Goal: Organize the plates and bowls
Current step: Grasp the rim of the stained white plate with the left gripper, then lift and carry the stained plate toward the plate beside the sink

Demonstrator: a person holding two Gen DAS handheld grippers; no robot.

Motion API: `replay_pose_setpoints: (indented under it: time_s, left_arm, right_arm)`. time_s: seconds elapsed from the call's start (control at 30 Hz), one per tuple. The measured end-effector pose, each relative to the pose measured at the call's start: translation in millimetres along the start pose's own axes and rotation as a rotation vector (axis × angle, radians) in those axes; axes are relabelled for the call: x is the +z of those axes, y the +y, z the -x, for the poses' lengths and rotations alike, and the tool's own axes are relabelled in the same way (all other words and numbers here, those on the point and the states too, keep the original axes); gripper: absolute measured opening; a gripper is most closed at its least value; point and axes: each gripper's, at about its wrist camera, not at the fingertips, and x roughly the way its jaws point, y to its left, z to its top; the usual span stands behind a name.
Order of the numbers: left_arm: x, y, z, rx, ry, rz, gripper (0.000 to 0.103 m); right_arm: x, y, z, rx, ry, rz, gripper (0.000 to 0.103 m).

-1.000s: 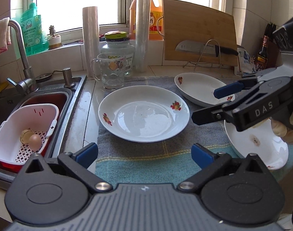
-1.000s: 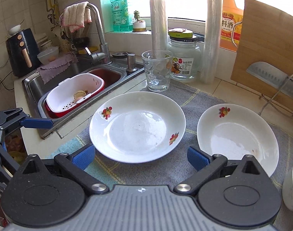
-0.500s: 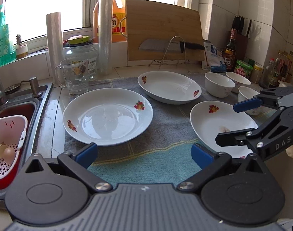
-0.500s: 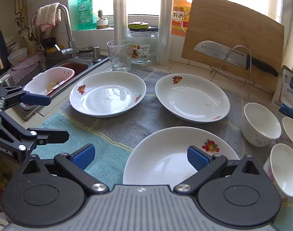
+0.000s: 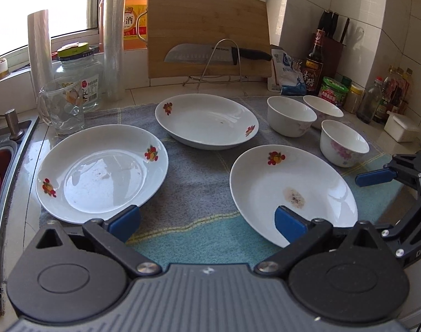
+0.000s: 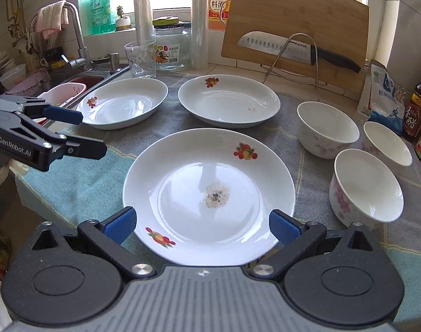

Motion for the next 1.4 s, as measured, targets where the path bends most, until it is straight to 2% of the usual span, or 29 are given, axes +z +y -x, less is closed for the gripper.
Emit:
replay_pose_setpoints:
  time_s: [0.2,0.37,0.63,0.8,0.97,1.27,1.4]
  left_arm:
    - [13.8,-12.6,-10.6,0.009,0.002,0.026,0.102]
    - [22.5,-27.8,-22.0,0.024,0.016,0.025,0.102]
    - [30.0,-49.1,-31.4,0.062,0.049,0.025,0.102]
    - [34.9,-52.0,-38.3,0.062,0.075,0.017,0.102]
    - [42.4,-48.6,-56.0,0.002,0.116,0.002,0.102]
    - [52.2,-40.7,-100.7,-0.142,0.234,-0.103,0.102]
    - [56.4,-37.9,-113.5,-0.221,0.286,-0.153,0.101]
  right_arm:
    - [-16.1,-17.6,1.3,0.026,0.032,0.031,0.103]
    - [-27.4,-27.1,-14.4,0.071,0.065,0.086,0.103]
    - [-28.6,-33.3,-33.8,0.143,0.063,0.137,0.103]
    - [-27.3,-30.9,-37.1,0.150,0.054,0.187,0.103]
    - [-29.5,-32.5,-37.2,0.151,0.039,0.183,0.103]
    - [-40.6,-32.4,-33.6,0.138,-0.039,0.158,0.103]
    - [-38.3,-30.2,-34.3,0.122,-0.034,0.142,0.103]
